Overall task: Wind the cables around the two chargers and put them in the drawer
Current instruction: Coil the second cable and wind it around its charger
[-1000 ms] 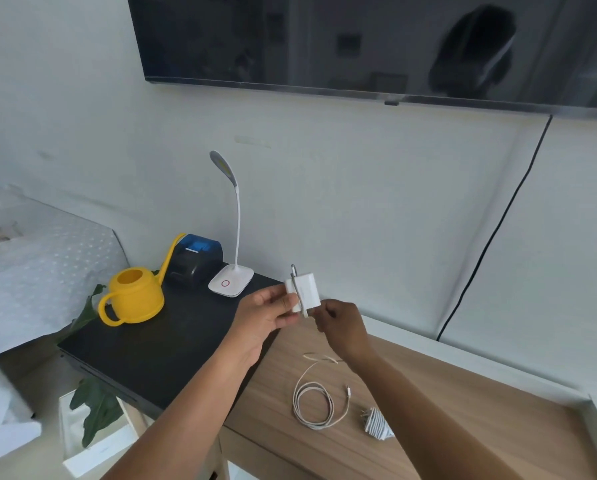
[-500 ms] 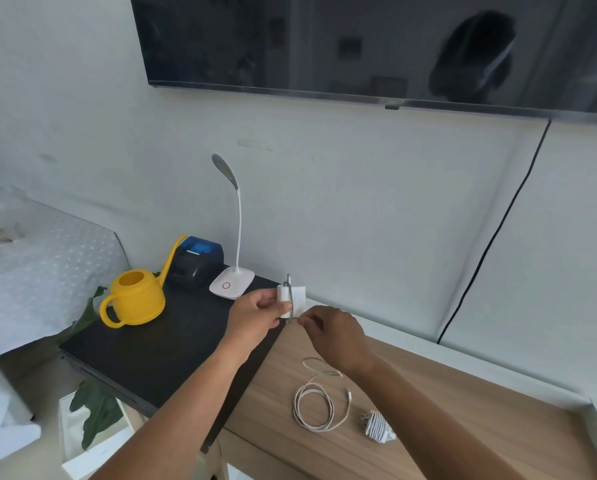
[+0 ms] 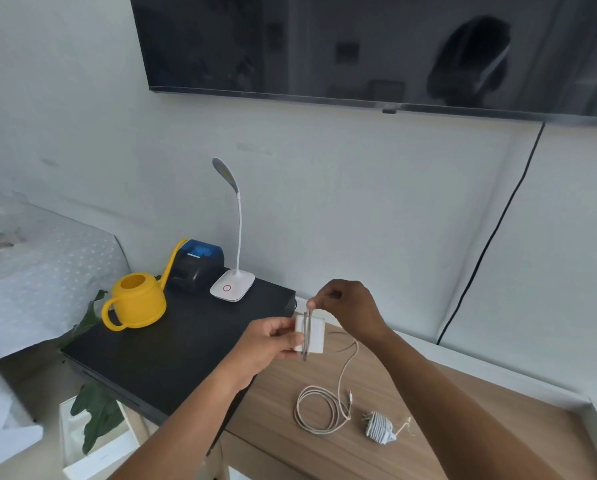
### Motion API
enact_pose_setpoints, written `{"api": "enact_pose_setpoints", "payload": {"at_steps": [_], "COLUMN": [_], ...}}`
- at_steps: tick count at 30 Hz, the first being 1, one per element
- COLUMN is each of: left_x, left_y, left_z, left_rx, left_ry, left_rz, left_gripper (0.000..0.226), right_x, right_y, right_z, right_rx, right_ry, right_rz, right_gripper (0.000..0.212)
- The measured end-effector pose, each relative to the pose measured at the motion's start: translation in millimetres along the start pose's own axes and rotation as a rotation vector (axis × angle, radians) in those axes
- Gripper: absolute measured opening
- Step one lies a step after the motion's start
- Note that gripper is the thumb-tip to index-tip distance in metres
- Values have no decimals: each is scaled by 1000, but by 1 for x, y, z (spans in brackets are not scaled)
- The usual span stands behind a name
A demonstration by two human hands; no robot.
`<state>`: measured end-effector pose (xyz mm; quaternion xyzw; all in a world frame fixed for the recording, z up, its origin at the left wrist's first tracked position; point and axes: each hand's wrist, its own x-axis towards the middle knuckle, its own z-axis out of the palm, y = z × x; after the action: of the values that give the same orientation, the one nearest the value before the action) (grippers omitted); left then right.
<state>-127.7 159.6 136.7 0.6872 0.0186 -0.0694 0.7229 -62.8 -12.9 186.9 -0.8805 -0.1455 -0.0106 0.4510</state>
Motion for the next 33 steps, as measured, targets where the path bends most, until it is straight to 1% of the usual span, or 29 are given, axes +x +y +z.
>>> {"api": "enact_pose_setpoints", "payload": {"at_steps": [3, 5, 8, 11, 14, 17, 19, 21, 26, 29, 31, 33], "left_x": [-3, -3, 0, 3, 8, 11, 13, 15, 18, 19, 18, 18], "left_y": [0, 2, 5, 10, 13, 16, 17, 16, 20, 23, 24, 28], "left_z": [1, 1, 3, 5, 6, 8, 9, 11, 15, 15, 15, 11], "left_rx": [-64, -119, -229, -386, -476, -498, -507, -506, -511, -484, -464, -440], "left_ry": [-35, -55, -68, -50, 24, 118, 175, 224, 292, 284, 269, 226], "left_rz": [-6, -3, 6, 6, -3, -8, -10, -17, -16, -12, -13, -29], "left_gripper": [32, 35, 40, 40, 41, 31, 21, 18, 27, 26, 26, 34], "right_x": [1, -1, -4, -8, -14, -19, -21, -21, -21, -19, -17, -16], "right_y": [6, 7, 6, 8, 10, 8, 8, 7, 8, 7, 5, 3], "right_z": [2, 4, 10, 20, 29, 35, 34, 31, 27, 23, 20, 16], "right_rx": [108, 230, 390, 415, 372, 394, 456, 516, 569, 588, 562, 551], "right_ry": [4, 14, 35, 68, 64, 24, -22, -57, -61, -78, -67, -80], "right_rz": [19, 27, 59, 97, 95, 68, 93, 131, 139, 128, 135, 137], "right_gripper": [18, 19, 15, 22, 22, 20, 19, 20, 25, 37, 38, 38]}}
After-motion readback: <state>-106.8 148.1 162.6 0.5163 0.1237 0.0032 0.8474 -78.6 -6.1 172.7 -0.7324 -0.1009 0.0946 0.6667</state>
